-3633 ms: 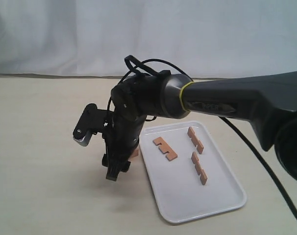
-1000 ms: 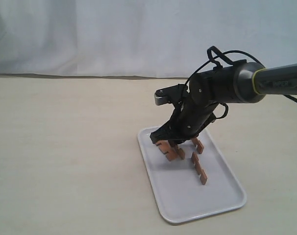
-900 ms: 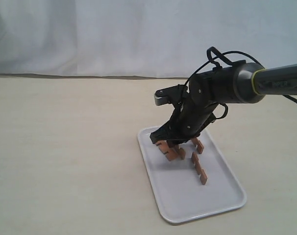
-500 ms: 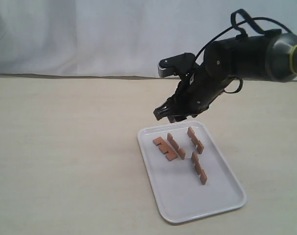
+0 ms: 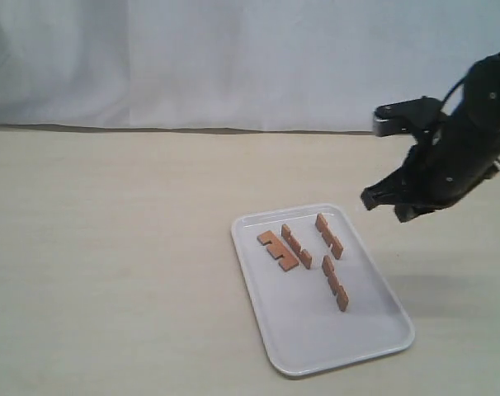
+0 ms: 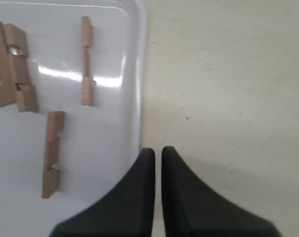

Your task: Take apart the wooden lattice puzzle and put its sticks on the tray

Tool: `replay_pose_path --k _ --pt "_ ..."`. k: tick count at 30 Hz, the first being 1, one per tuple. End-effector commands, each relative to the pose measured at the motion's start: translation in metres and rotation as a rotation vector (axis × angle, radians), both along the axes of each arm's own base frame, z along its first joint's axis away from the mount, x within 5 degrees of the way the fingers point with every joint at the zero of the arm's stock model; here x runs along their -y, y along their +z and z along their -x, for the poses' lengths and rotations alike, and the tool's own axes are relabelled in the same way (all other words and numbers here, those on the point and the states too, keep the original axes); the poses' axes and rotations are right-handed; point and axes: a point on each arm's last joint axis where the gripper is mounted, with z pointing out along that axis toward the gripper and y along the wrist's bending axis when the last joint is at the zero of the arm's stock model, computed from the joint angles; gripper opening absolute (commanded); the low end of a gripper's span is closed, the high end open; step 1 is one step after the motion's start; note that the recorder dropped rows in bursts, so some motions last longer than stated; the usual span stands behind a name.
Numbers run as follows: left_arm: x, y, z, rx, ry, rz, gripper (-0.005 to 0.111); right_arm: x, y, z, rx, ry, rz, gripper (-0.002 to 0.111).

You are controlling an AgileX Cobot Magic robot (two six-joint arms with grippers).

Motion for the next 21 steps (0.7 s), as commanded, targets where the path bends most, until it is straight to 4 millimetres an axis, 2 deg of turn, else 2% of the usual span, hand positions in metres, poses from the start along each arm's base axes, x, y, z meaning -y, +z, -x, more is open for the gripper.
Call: replay_pose_path --k 1,4,10,17,21 --pt "0.000 0.001 0.000 0.018 0.000 0.004 0.000 0.033 0.021 0.036 0.113 -0.124 -0.008 0.004" --pt "0.000 0.001 0.000 0.018 0.000 0.004 0.000 0.046 0.034 0.065 0.225 -0.221 -0.021 0.004" --pt "0.000 0.001 0.000 0.018 0.000 0.004 0.000 0.039 0.059 0.122 0.423 -0.249 -0.028 0.004" --pt "0.000 0.001 0.000 0.018 0.000 0.004 0.000 0.028 0.070 0.185 0.696 -0.262 -0.047 0.004" --pt "0.000 0.001 0.000 0.018 0.000 0.004 0.000 0.022 0.064 0.212 0.856 -0.271 -0.081 0.004"
